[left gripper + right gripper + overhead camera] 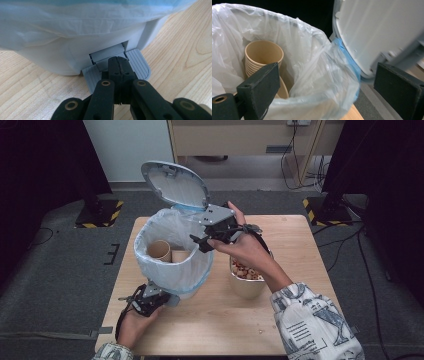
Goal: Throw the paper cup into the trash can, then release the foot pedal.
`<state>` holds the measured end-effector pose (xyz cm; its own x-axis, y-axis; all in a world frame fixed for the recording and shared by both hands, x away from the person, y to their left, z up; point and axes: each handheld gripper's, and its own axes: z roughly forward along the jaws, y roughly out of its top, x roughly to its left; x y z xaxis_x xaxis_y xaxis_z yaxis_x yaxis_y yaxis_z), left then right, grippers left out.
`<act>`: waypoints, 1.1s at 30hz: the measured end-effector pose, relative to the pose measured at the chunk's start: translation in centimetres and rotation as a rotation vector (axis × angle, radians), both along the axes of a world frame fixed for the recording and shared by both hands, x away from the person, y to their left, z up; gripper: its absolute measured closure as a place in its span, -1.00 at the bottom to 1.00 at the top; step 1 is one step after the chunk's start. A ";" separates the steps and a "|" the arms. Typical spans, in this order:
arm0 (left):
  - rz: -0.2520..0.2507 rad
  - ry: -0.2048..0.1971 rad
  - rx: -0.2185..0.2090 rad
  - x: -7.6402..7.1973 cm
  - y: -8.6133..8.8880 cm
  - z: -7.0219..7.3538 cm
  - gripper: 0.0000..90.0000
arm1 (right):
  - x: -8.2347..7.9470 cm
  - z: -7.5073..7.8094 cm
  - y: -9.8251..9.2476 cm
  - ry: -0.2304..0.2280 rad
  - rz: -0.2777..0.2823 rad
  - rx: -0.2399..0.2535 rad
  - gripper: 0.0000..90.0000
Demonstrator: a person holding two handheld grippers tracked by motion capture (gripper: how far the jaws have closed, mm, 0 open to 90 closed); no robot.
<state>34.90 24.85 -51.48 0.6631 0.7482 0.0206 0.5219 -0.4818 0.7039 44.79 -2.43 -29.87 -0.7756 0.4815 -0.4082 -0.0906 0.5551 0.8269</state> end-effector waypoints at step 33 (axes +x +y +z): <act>0.114 -0.025 -0.022 -1.8 1.8 1.4 0.34 | 2.2 -2.0 -9.2 0.064 -0.197 0.022 -0.85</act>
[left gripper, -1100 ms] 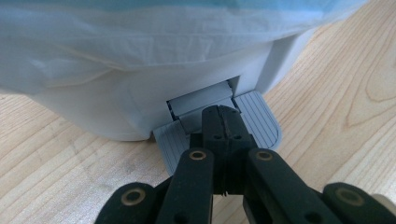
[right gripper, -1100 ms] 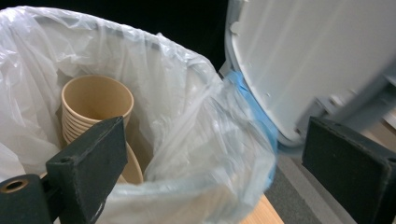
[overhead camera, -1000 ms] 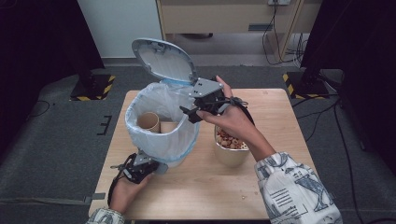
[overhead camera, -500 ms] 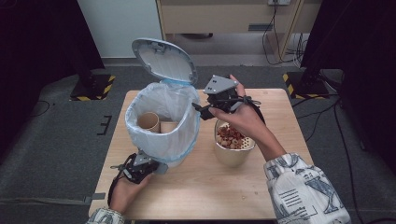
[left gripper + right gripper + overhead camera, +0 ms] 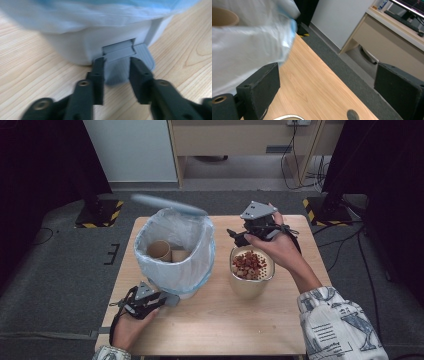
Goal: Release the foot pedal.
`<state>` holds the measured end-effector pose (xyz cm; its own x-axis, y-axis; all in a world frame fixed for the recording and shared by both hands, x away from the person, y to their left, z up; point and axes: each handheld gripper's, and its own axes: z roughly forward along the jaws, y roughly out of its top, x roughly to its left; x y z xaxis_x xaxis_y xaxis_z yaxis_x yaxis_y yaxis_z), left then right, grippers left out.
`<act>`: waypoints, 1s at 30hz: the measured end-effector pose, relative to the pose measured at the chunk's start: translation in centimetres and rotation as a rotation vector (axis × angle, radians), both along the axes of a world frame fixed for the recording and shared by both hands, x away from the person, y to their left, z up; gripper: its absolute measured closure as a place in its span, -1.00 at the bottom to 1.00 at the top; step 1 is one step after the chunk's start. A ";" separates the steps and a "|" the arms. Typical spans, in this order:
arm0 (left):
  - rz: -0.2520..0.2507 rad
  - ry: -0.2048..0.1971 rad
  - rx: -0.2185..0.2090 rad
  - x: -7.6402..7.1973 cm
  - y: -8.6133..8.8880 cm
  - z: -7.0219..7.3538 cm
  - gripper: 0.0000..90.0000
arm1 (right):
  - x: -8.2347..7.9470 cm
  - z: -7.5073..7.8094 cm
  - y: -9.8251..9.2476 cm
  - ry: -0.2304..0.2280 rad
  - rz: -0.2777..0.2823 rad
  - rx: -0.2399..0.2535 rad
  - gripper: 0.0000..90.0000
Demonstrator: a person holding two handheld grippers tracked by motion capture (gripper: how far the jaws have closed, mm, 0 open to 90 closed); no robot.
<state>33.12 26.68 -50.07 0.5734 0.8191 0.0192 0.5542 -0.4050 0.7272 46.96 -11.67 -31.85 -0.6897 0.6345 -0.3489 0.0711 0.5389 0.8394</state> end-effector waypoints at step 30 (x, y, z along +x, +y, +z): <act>0.143 -0.023 -0.022 0.6 3.0 -0.5 -0.83 | -0.8 -4.0 -9.9 0.043 -0.194 0.070 -0.87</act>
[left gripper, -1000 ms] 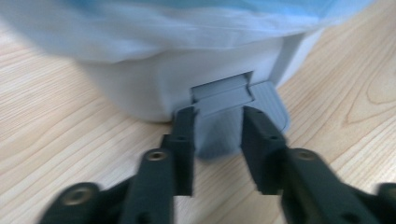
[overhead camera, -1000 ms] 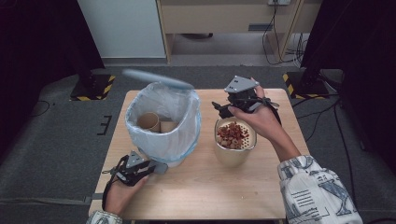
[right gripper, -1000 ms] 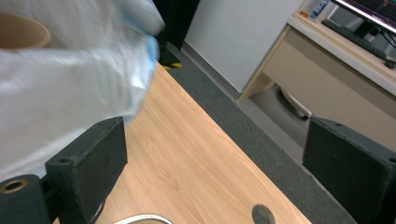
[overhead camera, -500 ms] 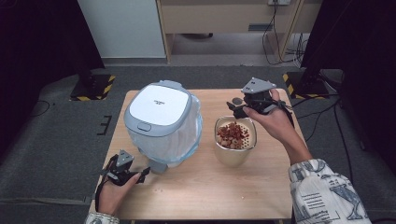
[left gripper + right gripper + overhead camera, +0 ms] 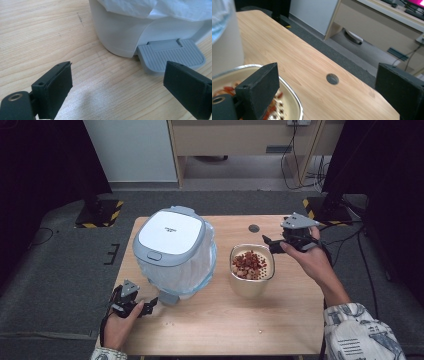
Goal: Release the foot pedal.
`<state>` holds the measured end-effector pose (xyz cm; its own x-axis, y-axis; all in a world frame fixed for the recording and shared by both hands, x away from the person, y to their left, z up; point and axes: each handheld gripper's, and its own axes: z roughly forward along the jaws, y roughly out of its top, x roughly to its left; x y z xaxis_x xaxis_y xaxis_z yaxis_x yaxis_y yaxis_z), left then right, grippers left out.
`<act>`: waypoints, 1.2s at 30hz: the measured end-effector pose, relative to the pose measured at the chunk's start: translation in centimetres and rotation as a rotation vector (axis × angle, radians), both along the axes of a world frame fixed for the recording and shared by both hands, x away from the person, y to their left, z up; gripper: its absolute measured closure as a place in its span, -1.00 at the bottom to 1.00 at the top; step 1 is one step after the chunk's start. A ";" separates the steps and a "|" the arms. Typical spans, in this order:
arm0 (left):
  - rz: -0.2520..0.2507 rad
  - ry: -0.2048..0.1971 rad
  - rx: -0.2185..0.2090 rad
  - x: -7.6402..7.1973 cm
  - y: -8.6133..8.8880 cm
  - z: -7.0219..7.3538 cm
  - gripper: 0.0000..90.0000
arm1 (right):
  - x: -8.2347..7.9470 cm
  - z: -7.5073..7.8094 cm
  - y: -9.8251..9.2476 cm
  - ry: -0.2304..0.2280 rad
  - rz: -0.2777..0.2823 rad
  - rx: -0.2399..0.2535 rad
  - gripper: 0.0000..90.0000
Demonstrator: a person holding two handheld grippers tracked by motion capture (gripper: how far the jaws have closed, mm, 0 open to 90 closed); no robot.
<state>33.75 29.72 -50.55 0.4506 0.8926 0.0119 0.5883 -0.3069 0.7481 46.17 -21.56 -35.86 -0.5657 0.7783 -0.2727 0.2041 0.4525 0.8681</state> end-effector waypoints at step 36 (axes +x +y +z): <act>0.055 -0.014 0.010 0.2 1.0 -0.5 -0.87 | -3.4 -12.9 -8.1 0.236 -0.246 0.078 -0.83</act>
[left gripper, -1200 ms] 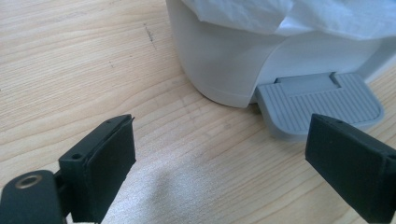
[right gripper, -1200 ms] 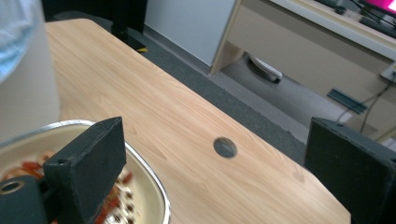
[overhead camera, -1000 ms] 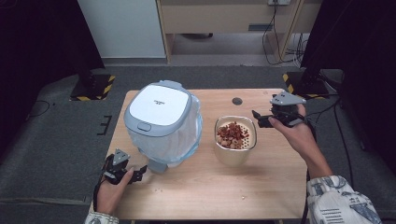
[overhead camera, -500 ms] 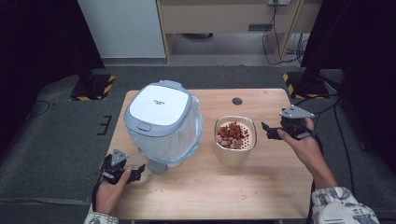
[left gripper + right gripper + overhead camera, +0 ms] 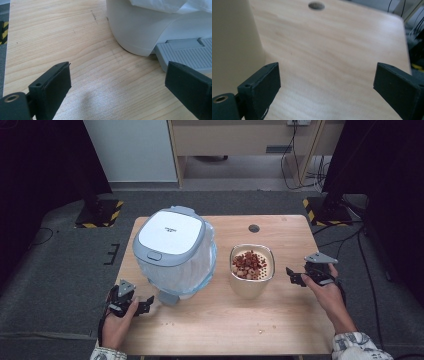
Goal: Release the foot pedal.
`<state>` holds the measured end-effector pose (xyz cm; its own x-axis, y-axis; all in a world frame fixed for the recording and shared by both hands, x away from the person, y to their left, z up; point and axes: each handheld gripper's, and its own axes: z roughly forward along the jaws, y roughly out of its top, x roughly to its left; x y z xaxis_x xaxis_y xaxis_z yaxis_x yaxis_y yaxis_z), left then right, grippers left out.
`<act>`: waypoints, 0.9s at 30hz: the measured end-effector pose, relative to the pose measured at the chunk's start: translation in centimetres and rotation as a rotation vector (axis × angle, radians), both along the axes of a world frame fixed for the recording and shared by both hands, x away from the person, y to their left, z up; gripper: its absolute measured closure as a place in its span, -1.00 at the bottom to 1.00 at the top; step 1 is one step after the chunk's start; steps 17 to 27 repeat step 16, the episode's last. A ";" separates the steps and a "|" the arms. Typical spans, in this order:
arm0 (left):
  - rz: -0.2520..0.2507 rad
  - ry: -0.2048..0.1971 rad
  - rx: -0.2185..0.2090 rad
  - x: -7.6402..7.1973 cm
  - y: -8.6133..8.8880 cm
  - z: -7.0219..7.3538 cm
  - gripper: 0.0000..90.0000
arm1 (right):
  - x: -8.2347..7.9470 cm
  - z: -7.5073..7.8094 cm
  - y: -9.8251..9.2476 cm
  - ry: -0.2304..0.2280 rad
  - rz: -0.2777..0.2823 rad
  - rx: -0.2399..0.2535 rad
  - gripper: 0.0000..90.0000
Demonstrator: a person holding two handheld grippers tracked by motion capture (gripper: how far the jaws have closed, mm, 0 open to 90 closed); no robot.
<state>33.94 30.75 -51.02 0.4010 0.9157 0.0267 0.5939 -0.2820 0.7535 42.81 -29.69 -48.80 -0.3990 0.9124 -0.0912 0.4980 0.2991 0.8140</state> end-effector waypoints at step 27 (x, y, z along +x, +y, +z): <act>-0.007 0.015 0.008 0.1 0.0 -0.2 -0.86 | -0.1 -5.1 0.4 0.163 -0.059 0.002 -0.87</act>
